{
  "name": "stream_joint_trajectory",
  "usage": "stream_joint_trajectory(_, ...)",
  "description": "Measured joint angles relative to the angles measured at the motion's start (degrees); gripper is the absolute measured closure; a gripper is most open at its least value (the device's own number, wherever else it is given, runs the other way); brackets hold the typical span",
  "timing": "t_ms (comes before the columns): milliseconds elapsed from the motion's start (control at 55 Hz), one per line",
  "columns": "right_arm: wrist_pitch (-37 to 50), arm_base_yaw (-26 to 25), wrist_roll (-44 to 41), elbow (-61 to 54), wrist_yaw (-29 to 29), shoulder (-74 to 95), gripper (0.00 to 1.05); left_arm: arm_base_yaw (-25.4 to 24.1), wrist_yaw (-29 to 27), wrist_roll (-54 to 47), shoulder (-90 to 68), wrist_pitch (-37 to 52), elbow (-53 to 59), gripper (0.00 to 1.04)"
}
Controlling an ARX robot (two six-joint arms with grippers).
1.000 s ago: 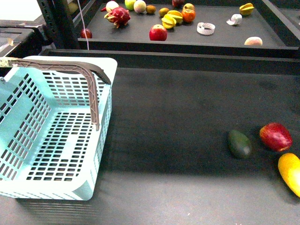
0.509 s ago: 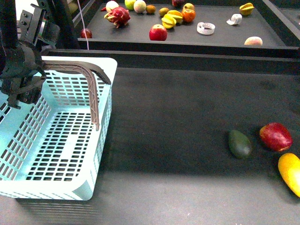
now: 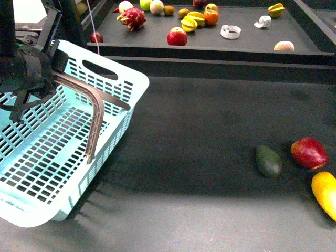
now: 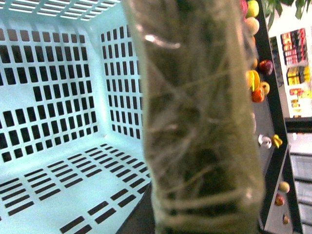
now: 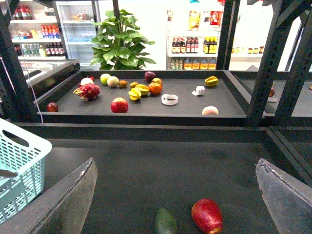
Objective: Pick mango with right arm and hold basket with left
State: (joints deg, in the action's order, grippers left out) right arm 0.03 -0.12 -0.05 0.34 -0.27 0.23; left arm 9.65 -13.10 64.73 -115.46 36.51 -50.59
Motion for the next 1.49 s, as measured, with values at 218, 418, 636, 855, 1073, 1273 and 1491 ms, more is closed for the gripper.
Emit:
stream_joint_trajectory(218,0.00,0.00,0.00,0.00,0.00,0.00,0.08,5.68,8.72,-16.94,9.18,5.81,9.16,1.00)
stream_joint_trajectory(418,0.00,0.00,0.00,0.00,0.00,0.00,0.08,10.47,13.11,-28.06,14.84,11.72,14.29,1.00)
stream_joint_trajectory(636,0.00,0.00,0.00,0.00,0.00,0.00,0.08,16.13,15.80,-39.50,15.58,13.57,15.89,1.00)
stream_joint_trajectory(855,0.00,0.00,0.00,0.00,0.00,0.00,0.08,22.84,18.60,-43.21,12.52,15.85,15.37,1.00)
stream_joint_trajectory(1073,0.00,0.00,0.00,0.00,0.00,0.00,0.08,24.35,19.74,-43.91,10.56,17.46,13.90,1.00)
stream_joint_trajectory(1273,0.00,0.00,0.00,0.00,0.00,0.00,0.08,24.85,18.95,-44.76,10.56,18.25,13.90,1.00)
stream_joint_trajectory(1491,-1.42,-0.35,1.11,0.42,0.13,0.76,0.08,24.87,19.08,-44.81,10.45,18.25,13.90,1.00)
